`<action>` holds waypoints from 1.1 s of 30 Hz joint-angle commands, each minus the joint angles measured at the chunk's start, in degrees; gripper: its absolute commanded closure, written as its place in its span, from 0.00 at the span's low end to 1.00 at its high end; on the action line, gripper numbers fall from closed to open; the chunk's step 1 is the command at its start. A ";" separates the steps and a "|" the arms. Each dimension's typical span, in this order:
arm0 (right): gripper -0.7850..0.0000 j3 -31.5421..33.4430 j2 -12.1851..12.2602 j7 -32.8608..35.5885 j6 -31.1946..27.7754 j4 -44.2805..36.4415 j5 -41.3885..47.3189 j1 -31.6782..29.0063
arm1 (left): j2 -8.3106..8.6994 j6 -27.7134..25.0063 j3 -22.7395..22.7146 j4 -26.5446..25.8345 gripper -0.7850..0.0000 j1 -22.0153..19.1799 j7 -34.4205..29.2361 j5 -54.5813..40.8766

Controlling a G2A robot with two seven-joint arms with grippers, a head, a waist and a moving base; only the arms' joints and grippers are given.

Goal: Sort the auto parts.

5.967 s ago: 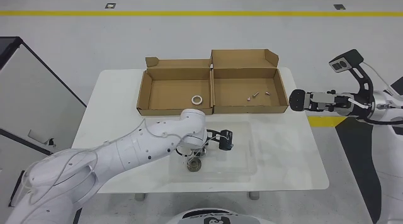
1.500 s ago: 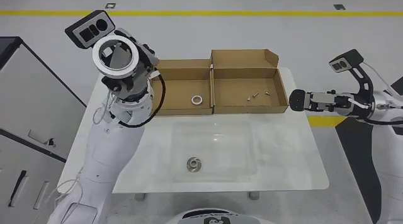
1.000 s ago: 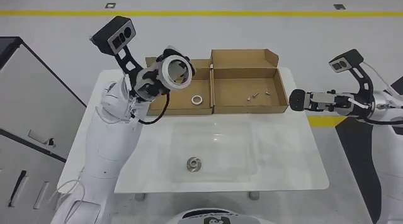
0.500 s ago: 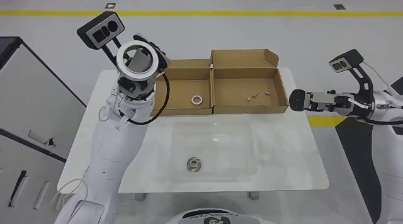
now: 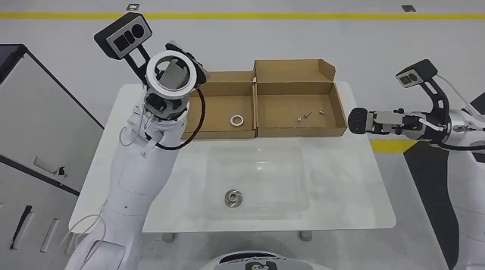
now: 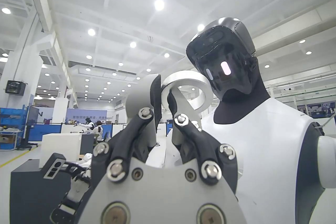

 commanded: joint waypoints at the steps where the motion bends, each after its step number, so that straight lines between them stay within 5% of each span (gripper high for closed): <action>1: 0.00 0.00 0.00 0.00 0.00 0.00 0.00 0.00 | 0.17 2.50 -0.74 -0.36 1.00 0.39 0.40 3.95; 14: 0.00 0.00 0.00 0.00 0.00 0.00 0.00 0.00 | 1.99 13.59 -6.32 3.55 1.00 0.26 -2.52 28.43; 33: 0.00 0.00 0.00 0.00 0.00 0.00 0.00 0.00 | 3.85 25.13 -4.76 7.87 1.00 -5.92 -3.52 62.77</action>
